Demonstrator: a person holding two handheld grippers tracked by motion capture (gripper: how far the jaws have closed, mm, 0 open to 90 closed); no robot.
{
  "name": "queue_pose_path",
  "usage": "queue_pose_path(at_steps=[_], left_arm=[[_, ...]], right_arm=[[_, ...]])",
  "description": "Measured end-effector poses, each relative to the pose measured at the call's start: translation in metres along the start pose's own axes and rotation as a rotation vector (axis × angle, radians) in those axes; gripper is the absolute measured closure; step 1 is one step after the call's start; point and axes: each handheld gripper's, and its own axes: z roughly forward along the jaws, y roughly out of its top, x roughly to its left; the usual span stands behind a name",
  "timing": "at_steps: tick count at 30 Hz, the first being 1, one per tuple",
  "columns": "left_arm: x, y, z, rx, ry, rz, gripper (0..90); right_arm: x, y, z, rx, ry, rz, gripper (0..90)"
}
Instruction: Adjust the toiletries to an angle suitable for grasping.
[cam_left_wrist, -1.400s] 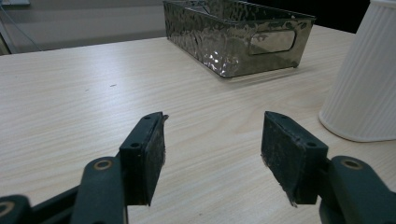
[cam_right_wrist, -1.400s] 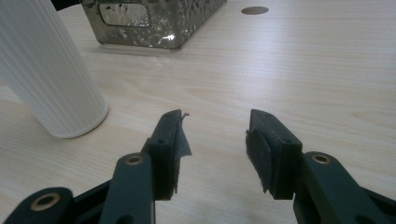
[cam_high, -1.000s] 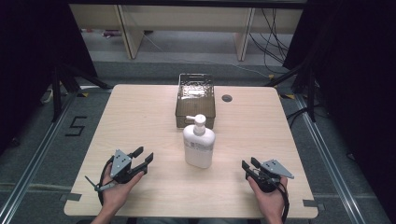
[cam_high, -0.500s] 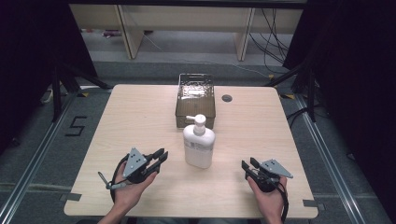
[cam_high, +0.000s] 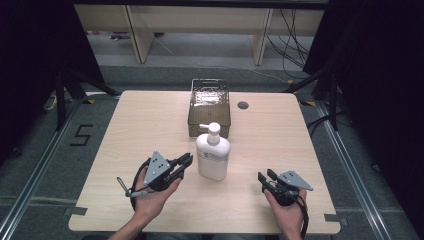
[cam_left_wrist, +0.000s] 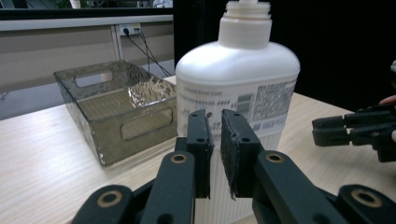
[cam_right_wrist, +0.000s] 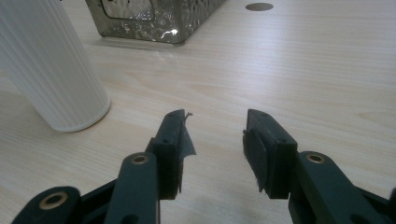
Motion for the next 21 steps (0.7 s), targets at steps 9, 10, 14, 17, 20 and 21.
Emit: queue_pose_path(at_steps=[9, 10, 14, 17, 20, 21], left_arm=[[-0.009, 0.012, 0.008, -0.027, -0.021, 0.005, 79.8], [-0.01, 0.014, 0.008, -0.032, -0.024, 0.005, 79.5], [-0.015, 0.022, 0.012, -0.048, -0.029, 0.011, 78.8], [-0.019, 0.023, 0.016, -0.045, -0.037, 0.007, 78.9], [-0.028, 0.022, 0.02, -0.034, -0.068, 0.02, 80.7], [-0.032, 0.021, 0.023, -0.024, -0.08, 0.027, 81.5]], right_arm=[[0.002, 0.0, -0.002, 0.017, -0.001, 0.019, 58.6], [0.002, 0.0, -0.001, 0.002, 0.007, 0.006, 58.6], [0.002, 0.0, 0.002, -0.017, 0.025, 0.005, 58.6], [0.002, 0.0, 0.002, -0.013, 0.028, 0.01, 58.6], [0.002, 0.0, 0.002, -0.007, 0.027, -0.001, 58.6], [0.002, 0.0, 0.001, -0.006, 0.016, -0.004, 58.5]])
